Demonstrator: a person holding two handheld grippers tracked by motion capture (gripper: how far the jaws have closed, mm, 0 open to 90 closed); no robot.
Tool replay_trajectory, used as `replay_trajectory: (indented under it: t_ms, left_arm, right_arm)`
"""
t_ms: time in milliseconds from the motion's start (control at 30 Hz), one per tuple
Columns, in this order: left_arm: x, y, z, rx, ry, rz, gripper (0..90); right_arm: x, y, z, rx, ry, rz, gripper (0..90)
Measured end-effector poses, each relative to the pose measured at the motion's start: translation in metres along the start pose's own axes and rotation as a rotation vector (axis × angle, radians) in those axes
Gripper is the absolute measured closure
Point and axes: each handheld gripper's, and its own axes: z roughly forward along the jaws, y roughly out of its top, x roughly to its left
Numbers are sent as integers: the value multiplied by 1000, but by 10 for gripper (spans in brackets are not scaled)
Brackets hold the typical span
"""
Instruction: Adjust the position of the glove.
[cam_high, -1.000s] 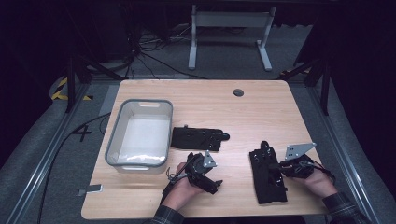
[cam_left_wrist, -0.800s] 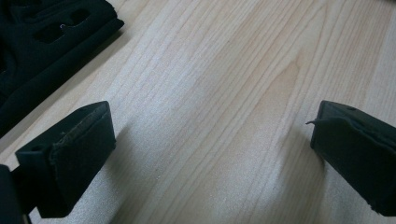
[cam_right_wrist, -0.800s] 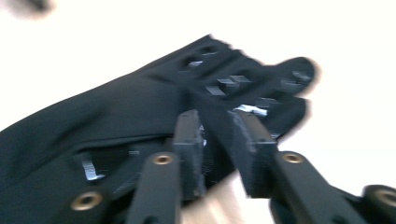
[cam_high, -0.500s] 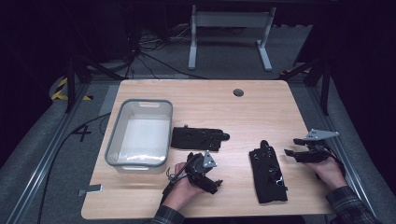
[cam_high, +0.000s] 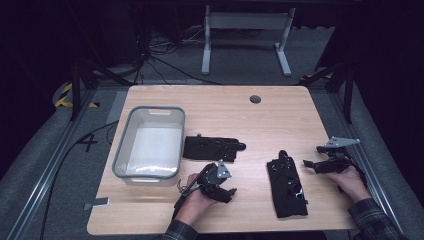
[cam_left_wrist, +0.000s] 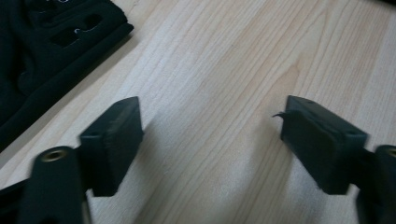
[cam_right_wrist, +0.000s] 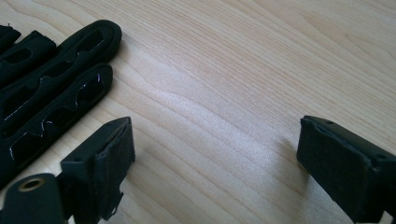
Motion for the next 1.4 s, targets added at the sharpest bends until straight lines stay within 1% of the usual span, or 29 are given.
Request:
replay_trajectory:
  t_ms: [67,100,133,233,300,333,367,433,500,600,633,733,833,867,900,933,1000,1033,1133,1200,1267,1333,1400]
  left_arm:
    - [1,4,-4,-13,9,-5,411]
    - [1,6,-7,-23,18,-4,469]
    - [2,9,-9,-36,30,-11,538]
    - [6,18,-12,-26,49,-33,757]
    - [8,23,-10,-29,58,-55,863]
    - [9,25,-9,-22,60,-60,895]
    - [10,28,-8,-7,69,-63,896]
    - [14,33,-6,-2,82,-69,897]
    - [19,39,-5,-9,95,-77,897]
    - [27,47,-3,-16,118,-80,897]
    - [30,48,-2,-25,118,-91,897]
    - [39,52,1,-28,137,-98,897]
    - [47,54,7,-31,152,-117,897]
    - [50,53,9,-25,153,-125,897]
    - [52,53,13,-4,162,-123,897]
    - [54,53,15,1,164,-125,897]
    - [56,53,16,2,164,-129,897]
    - [57,53,20,15,162,-133,897]
    - [57,53,30,46,155,-119,898]
    - [55,56,32,44,138,-117,898]
    - [52,59,35,42,140,-104,899]
    - [49,63,40,34,123,-92,899]
    - [46,67,44,32,94,-86,899]
  right_arm:
    - [0,0,1,-3,0,0,110]
    - [0,0,1,-5,0,-1,107]
    - [0,0,1,-6,0,1,106]
    - [-1,0,2,-10,1,4,103]
    - [-1,0,2,-11,1,4,102]
    - [-1,0,2,-12,1,5,101]
    - [-1,0,2,-12,1,4,101]
    - [-1,0,2,-13,1,4,100]
    - [-1,0,2,-14,1,4,99]
    - [-1,0,2,-13,2,4,98]
    - [-1,0,2,-14,2,3,98]
    - [-1,0,3,-16,3,5,96]
    - [-1,0,3,-15,4,3,94]
    - [-1,0,3,-15,4,4,93]
    - [-1,0,3,-15,4,3,93]
    - [-1,0,3,-14,4,3,92]
    - [-1,0,3,-14,5,3,91]
    - [-1,0,3,-14,5,3,91]
    - [-1,0,3,-14,5,2,90]
    - [-1,0,3,-14,5,2,90]
    - [-1,0,3,-14,6,2,90]
    - [-1,0,3,-14,5,2,90]
    - [-1,0,3,-15,5,3,89]
